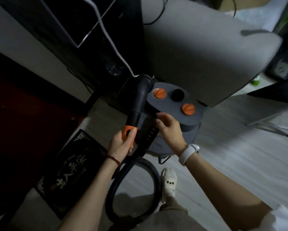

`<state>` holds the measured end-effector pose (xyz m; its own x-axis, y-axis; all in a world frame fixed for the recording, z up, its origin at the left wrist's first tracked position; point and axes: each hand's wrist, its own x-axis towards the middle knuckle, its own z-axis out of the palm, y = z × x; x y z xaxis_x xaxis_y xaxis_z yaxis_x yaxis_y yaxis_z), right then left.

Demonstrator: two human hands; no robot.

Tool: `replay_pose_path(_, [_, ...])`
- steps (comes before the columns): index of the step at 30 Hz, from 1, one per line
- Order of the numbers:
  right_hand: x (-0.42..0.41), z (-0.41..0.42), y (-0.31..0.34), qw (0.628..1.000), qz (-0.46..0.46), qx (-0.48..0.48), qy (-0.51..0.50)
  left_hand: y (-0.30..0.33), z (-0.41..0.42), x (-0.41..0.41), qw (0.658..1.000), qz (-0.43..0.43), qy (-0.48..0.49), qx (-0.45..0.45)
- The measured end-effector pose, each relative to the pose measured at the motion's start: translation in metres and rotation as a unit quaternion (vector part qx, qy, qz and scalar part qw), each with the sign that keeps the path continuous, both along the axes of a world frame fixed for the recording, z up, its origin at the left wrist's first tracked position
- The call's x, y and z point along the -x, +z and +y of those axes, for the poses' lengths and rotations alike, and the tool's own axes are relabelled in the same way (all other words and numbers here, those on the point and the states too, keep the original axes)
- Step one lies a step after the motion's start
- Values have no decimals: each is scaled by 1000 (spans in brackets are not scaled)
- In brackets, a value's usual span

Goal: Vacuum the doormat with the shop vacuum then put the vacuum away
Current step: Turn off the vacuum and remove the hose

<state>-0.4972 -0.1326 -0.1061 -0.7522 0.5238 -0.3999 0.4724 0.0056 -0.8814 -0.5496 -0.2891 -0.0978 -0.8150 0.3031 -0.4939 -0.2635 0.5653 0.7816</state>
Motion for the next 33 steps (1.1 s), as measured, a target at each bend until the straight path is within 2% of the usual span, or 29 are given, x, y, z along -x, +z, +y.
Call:
replay_pose_path(4, [-21,51,-17,976,-26,-189,101,-17,39,2,997,31,-72,12])
replay_pose_path(6, [-27,81,-29,958,-38,-258,123,-28,60,3,990,57,-118,46])
replay_pose_path(9, [-24,121,-44,932,-65,-324,147,-43,82,9,989,71,-115,58])
replay_pose_path(12, [-8,146,-62,924,-104,-308,201,-60,89,20,992,78,-79,66])
replay_pose_path(16, [6,150,-71,929,-92,-272,232,-80,80,32,991,73,-50,99])
replay_pose_path(18, [2,144,-71,953,-105,-233,165,-86,76,34,990,71,-51,109])
replay_pose_path(20, [-4,132,-72,964,-121,-231,49,-89,78,35,989,77,-48,118])
replay_pose_path(24, [1,99,-80,955,-135,-246,-92,-96,87,30,988,89,-17,127])
replay_pose_path(28, [10,81,-85,944,-149,-215,-200,-94,95,17,967,139,20,214])
replay_pose_path(30, [13,80,-86,936,-159,-201,-240,-94,97,10,955,171,52,235])
replay_pose_path(33, [15,79,-89,928,-180,-245,-214,-101,99,4,942,219,85,240])
